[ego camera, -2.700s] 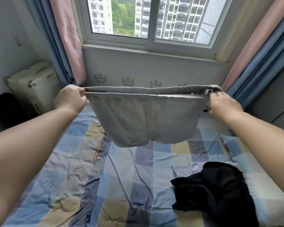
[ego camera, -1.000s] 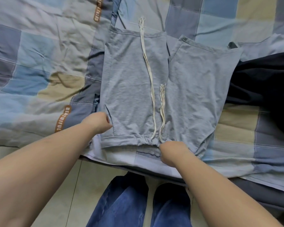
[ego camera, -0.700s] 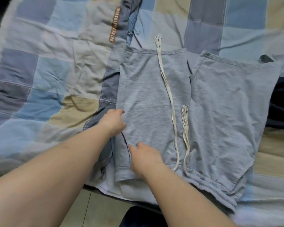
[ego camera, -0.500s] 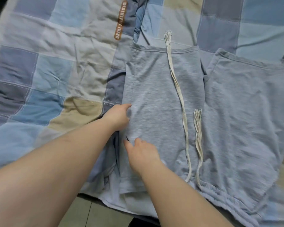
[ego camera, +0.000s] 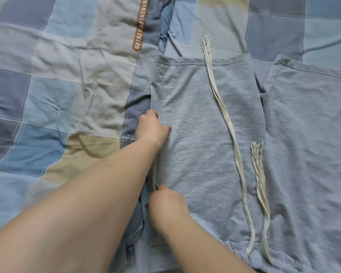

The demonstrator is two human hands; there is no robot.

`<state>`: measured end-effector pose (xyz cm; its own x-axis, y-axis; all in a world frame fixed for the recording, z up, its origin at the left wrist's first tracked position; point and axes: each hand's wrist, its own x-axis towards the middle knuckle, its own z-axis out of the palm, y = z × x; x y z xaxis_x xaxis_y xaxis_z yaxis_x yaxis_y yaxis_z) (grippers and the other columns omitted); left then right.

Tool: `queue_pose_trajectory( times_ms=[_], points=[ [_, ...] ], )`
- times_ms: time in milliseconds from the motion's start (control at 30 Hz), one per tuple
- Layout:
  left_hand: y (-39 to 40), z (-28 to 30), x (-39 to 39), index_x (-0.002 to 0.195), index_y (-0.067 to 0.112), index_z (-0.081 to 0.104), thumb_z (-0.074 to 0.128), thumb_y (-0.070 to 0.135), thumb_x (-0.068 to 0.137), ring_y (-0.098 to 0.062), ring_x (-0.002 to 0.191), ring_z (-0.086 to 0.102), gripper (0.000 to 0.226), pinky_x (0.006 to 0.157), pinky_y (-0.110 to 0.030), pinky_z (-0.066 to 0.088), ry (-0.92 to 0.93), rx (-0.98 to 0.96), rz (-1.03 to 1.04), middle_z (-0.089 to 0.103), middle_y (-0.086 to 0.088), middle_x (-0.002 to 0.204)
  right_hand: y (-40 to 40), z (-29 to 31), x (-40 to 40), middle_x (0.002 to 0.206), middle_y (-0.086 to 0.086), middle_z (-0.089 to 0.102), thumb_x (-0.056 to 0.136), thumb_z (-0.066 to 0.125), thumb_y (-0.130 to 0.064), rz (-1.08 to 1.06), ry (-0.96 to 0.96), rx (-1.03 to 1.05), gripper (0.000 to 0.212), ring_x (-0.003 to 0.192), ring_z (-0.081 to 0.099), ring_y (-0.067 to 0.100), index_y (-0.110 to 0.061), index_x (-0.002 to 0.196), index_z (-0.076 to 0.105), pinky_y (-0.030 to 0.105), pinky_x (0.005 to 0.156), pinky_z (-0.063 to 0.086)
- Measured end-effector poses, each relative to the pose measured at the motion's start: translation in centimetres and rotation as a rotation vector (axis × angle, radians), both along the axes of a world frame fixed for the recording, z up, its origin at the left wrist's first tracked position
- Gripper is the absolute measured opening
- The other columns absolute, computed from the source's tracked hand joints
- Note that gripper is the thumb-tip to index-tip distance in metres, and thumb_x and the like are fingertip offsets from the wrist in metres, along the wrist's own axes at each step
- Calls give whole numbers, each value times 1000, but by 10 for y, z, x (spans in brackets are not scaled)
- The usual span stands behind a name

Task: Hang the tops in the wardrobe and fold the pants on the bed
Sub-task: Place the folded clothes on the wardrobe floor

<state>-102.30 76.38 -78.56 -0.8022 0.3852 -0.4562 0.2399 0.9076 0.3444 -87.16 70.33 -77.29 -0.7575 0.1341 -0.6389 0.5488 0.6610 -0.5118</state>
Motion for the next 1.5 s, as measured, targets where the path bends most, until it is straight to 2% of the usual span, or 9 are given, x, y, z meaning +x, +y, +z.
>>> queue_pose_trajectory(
  times_ms=[167, 333, 600, 767, 900, 1033, 1100, 1267, 1500],
  points=[
    [11, -10, -8, 89, 18, 58, 68, 38, 84, -24, 107, 57, 24, 87, -35, 49, -24, -16, 93, 61, -7, 115, 2, -8, 4, 108, 14, 60, 93, 48, -8, -71, 62, 30, 20, 98, 60, 36, -6, 106, 63, 33, 67, 33],
    [4, -6, -6, 66, 19, 57, 72, 30, 82, -22, 96, 63, 24, 87, -35, 52, -100, 235, 276, 69, -6, 96, 3, 1, 12, 99, 13, 61, 88, 45, -4, -199, 146, -10, 17, 87, 60, 35, -12, 102, 51, 34, 62, 30],
    [11, 22, -5, 79, 18, 65, 65, 40, 86, -18, 101, 53, 22, 90, -27, 41, 266, 193, 111, 56, -4, 108, 21, 33, 37, 107, 13, 51, 89, 38, -14, -237, 178, -65, 27, 89, 55, 38, -13, 115, 47, 37, 62, 30],
    [24, 40, -5, 84, 8, 68, 66, 36, 86, -16, 74, 55, 29, 71, -28, 47, -21, 253, 267, 59, 5, 71, 43, 48, 55, 114, 4, 50, 92, 42, -17, -367, 203, -206, 29, 99, 56, 30, -23, 117, 54, 36, 82, 45],
    [37, 54, -1, 90, 13, 61, 63, 21, 88, -34, 94, 63, 9, 89, -44, 52, -40, 236, 307, 64, -9, 90, 55, 59, 71, 119, -3, 44, 91, 43, -14, -535, 199, -351, 33, 101, 56, 22, -26, 117, 59, 31, 89, 44],
    [66, 64, 16, 105, 20, 66, 43, 3, 89, -17, 74, 55, 32, 75, -28, 45, -140, 257, 290, 62, -5, 102, 73, 67, 94, 134, -7, 46, 88, 41, -8, -621, 243, -413, 45, 118, 50, 14, -26, 125, 59, 24, 98, 40],
    [80, 70, 22, 100, 20, 70, 42, 3, 89, -22, 88, 57, 35, 81, -27, 46, -84, 165, 206, 62, -2, 99, 82, 71, 103, 139, -9, 45, 86, 40, -6, -639, 263, -452, 50, 125, 45, 12, -26, 129, 58, 20, 103, 35],
    [135, 86, 68, 118, 20, 66, 51, 11, 87, -25, 110, 59, 36, 99, -37, 48, 41, 261, 202, 64, -4, 122, 120, 79, 147, 122, -9, 58, 81, 44, -2, -752, 360, -498, 54, 112, 52, 5, -27, 125, 62, -2, 85, 30],
    [251, 84, 198, 119, 22, 66, 51, 11, 88, -20, 110, 60, 36, 96, -21, 45, -7, 386, -118, 66, -3, 119, 192, 61, 263, 115, -11, 56, 85, 46, -2, -959, 311, -474, 58, 81, 54, -8, -35, 132, 51, 7, 78, 44]
  ],
)
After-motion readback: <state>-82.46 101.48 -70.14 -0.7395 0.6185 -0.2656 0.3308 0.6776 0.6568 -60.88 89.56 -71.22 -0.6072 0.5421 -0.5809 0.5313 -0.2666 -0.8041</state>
